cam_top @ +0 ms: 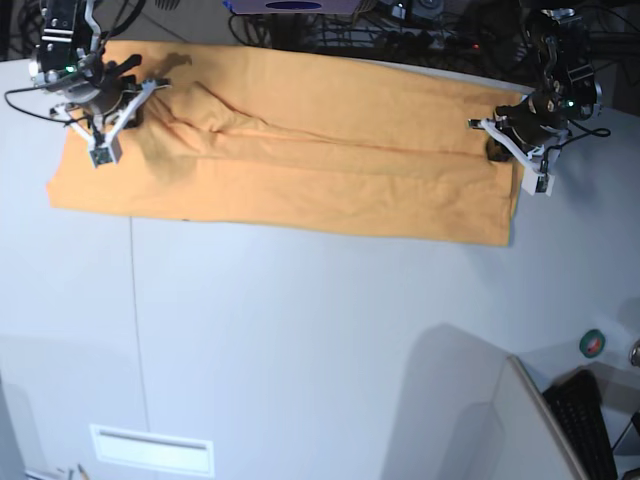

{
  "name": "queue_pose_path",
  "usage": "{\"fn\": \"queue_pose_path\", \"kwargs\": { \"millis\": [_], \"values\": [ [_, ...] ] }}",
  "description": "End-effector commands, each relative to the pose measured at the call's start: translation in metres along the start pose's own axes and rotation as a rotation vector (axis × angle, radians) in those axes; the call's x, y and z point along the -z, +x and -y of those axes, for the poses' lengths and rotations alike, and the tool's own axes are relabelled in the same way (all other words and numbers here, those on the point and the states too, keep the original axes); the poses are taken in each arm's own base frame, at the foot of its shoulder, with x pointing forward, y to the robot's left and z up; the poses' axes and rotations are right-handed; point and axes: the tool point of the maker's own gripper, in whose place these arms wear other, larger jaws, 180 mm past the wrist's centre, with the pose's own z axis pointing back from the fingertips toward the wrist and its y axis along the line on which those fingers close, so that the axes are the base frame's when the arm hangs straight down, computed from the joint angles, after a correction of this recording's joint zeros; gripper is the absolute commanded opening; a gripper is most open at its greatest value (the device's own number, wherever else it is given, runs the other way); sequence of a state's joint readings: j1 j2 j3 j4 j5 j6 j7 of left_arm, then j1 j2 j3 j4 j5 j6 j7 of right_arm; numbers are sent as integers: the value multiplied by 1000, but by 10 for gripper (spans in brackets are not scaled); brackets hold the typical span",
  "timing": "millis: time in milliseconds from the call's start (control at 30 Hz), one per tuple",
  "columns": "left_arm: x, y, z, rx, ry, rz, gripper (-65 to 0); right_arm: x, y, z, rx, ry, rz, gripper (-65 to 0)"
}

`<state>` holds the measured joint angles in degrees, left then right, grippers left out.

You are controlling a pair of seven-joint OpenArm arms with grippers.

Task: Layout the t-shirt on the table in an organized manner, then fold the t-shirt properly
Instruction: 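Press and smooth the folded shirt with both grippers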

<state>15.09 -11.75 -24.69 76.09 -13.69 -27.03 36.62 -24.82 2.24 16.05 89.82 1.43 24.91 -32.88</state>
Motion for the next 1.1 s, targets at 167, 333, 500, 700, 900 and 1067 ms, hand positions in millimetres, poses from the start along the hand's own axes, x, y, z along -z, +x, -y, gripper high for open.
{"fn": "queue_pose_path", "kwargs": {
  "millis": [167, 333, 500, 700, 900, 1067],
  "values": [
    [-6, 10, -2, 43, 16, 6, -650, -22, 12, -40, -100, 72, 57, -650],
    [-13, 24, 0, 62, 23, 46, -650, -21, 0, -61, -138, 119, -22, -650],
    [-21, 40, -4, 81, 35, 85, -650, -42, 8, -88, -239, 167, 1, -650],
    [-38, 52, -32, 42, 106, 135, -650, -55, 55, -28, -208, 5, 102, -650],
    [-46, 53, -50, 18, 147, 147, -650, -26, 20, 26, -111, -69, -27, -650],
    [-48, 53, -53, 11, 155, 151, -650, -23, -10, 8, -120, -21, -95, -650]
  ]
}}
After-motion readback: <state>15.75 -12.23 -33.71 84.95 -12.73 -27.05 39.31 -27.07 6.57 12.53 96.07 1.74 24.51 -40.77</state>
